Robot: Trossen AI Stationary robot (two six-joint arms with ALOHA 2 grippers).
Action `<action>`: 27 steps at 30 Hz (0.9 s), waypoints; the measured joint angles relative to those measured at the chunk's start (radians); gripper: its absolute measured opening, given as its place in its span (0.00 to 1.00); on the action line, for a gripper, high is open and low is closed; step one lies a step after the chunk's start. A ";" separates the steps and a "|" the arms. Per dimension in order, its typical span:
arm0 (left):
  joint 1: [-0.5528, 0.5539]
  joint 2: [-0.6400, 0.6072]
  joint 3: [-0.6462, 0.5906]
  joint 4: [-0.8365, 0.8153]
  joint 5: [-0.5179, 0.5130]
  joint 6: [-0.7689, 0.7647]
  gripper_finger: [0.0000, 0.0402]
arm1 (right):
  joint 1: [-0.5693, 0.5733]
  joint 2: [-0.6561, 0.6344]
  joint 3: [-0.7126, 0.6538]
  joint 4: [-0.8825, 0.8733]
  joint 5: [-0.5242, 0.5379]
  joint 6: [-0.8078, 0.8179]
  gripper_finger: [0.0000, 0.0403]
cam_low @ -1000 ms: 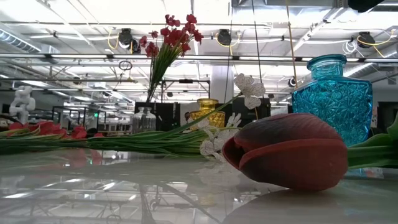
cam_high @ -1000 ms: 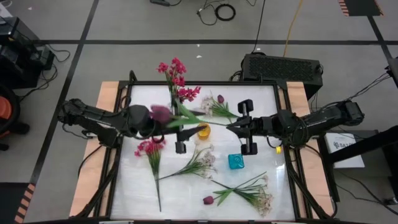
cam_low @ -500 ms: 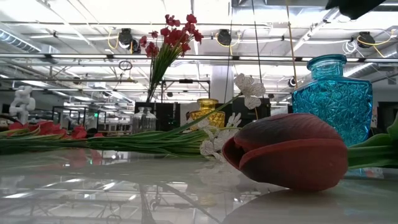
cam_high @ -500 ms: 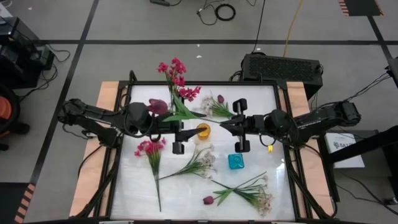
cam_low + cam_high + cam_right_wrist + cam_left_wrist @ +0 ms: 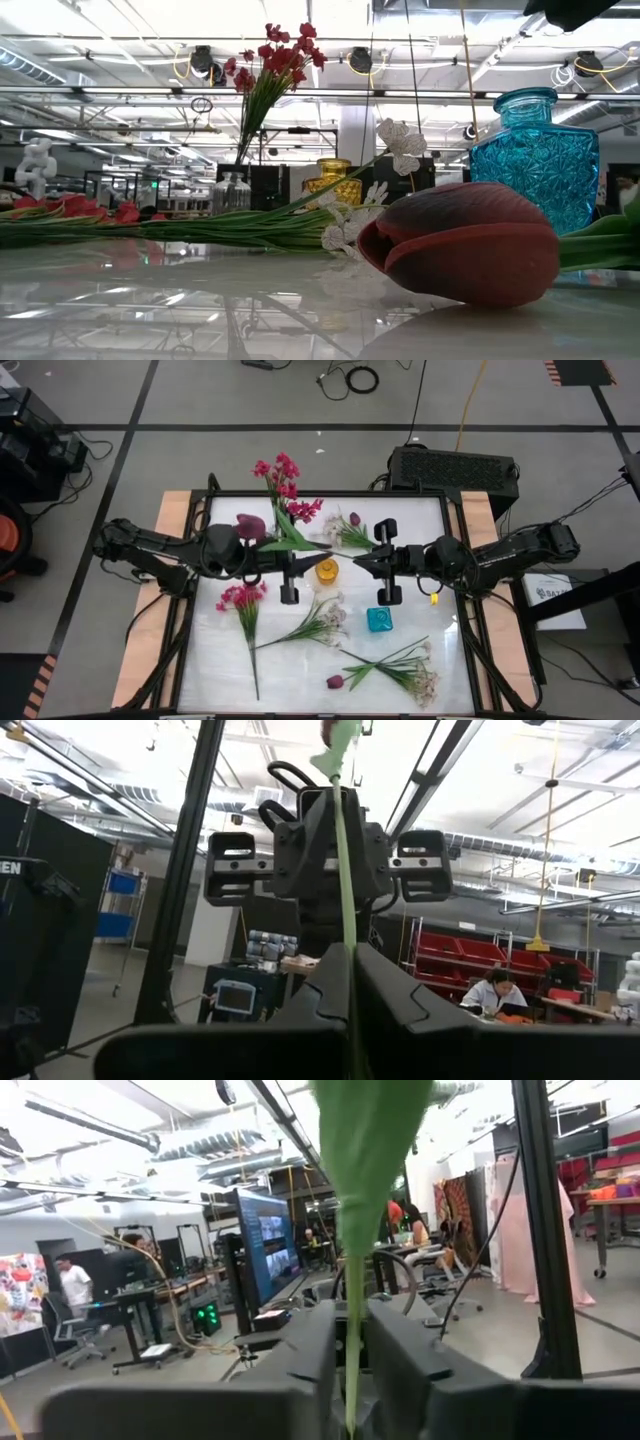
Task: Sort flowers into vase by color
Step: Put the middle red flower into the blue vase
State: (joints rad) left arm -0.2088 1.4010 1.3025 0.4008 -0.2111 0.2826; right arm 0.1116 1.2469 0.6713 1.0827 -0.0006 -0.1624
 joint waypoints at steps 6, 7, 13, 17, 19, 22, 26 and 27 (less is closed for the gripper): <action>0.000 -0.010 0.002 -0.059 0.000 0.017 0.03 | 0.000 0.000 0.000 -0.024 0.003 -0.006 0.01; 0.000 -0.012 0.002 -0.070 -0.001 0.016 0.03 | 0.000 0.000 0.000 -0.026 0.004 -0.007 0.03; 0.000 -0.045 0.001 -0.182 -0.017 0.011 0.02 | 0.000 0.000 0.001 -0.049 0.058 -0.007 0.18; 0.000 -0.065 0.002 -0.255 -0.032 -0.006 0.02 | 0.000 -0.008 0.001 -0.066 0.061 -0.006 0.28; 0.000 -0.066 0.001 -0.277 -0.033 -0.030 0.02 | 0.000 -0.029 0.001 -0.093 0.061 0.006 0.33; 0.000 -0.062 0.001 -0.277 -0.025 -0.055 0.02 | 0.001 -0.074 0.014 -0.162 0.088 0.050 0.38; 0.006 -0.020 0.001 -0.263 -0.004 -0.068 0.01 | 0.020 -0.147 0.087 -0.399 0.120 0.084 0.42; 0.006 -0.008 0.001 -0.261 -0.002 -0.068 0.01 | 0.029 -0.161 0.116 -0.478 0.136 0.102 0.43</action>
State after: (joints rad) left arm -0.2028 1.3925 1.3033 0.1396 -0.2128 0.2144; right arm 0.1402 1.0863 0.7876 0.6043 0.1355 -0.0602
